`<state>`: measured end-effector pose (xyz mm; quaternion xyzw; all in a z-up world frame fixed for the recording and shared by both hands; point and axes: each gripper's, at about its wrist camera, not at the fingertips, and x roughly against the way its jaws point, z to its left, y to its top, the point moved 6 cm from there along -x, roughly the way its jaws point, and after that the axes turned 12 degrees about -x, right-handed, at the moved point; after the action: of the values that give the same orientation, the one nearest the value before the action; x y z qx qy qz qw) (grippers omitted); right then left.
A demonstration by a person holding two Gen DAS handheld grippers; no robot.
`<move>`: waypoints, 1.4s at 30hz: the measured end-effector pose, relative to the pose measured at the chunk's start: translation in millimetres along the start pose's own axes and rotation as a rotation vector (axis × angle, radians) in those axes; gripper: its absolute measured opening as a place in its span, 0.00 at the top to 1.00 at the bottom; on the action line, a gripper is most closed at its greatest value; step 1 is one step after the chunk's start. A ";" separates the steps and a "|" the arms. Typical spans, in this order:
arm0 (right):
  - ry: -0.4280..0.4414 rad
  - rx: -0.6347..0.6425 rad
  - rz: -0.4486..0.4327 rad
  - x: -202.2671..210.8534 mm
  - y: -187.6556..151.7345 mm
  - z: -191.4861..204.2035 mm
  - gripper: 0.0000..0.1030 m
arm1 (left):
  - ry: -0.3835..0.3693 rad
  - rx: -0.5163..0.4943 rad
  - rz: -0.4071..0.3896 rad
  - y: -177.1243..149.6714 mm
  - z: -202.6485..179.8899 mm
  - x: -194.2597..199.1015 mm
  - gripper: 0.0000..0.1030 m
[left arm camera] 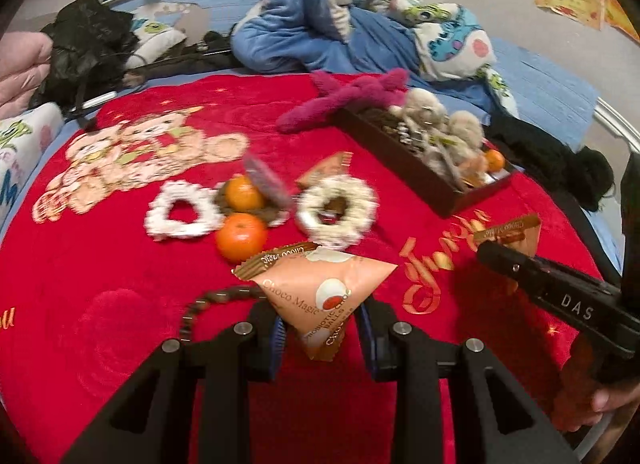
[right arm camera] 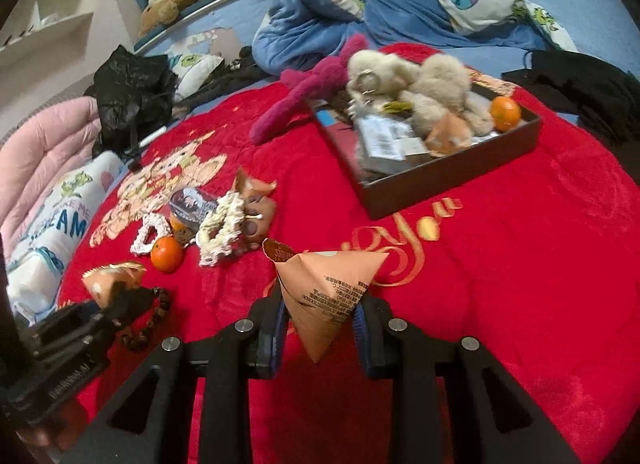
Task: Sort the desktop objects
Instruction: 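Carry both triangular candies up and over to the brown tray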
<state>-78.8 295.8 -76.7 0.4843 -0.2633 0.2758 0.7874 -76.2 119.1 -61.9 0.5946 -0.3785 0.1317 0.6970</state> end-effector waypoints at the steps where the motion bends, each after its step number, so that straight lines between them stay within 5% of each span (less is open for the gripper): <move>1: -0.006 0.001 -0.010 5.3 1.5 -4.3 0.73 | -0.009 -0.008 -0.001 0.9 -7.0 -0.2 0.69; 10: -0.077 -0.026 -0.072 47.3 8.9 -60.4 0.73 | -0.141 -0.033 -0.015 11.8 -77.6 -9.4 0.69; 16: -0.113 -0.043 -0.104 70.3 11.8 -91.3 0.73 | -0.195 -0.135 -0.012 5.2 -118.6 -9.6 0.69; 42: -0.085 -0.027 -0.114 64.6 20.3 -87.7 0.73 | -0.261 -0.187 0.012 9.0 -134.5 -19.2 0.69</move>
<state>-34.0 394.7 -54.5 0.4989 -0.2723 0.2062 0.7965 -45.0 251.5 -69.4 0.5369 -0.4799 0.0218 0.6935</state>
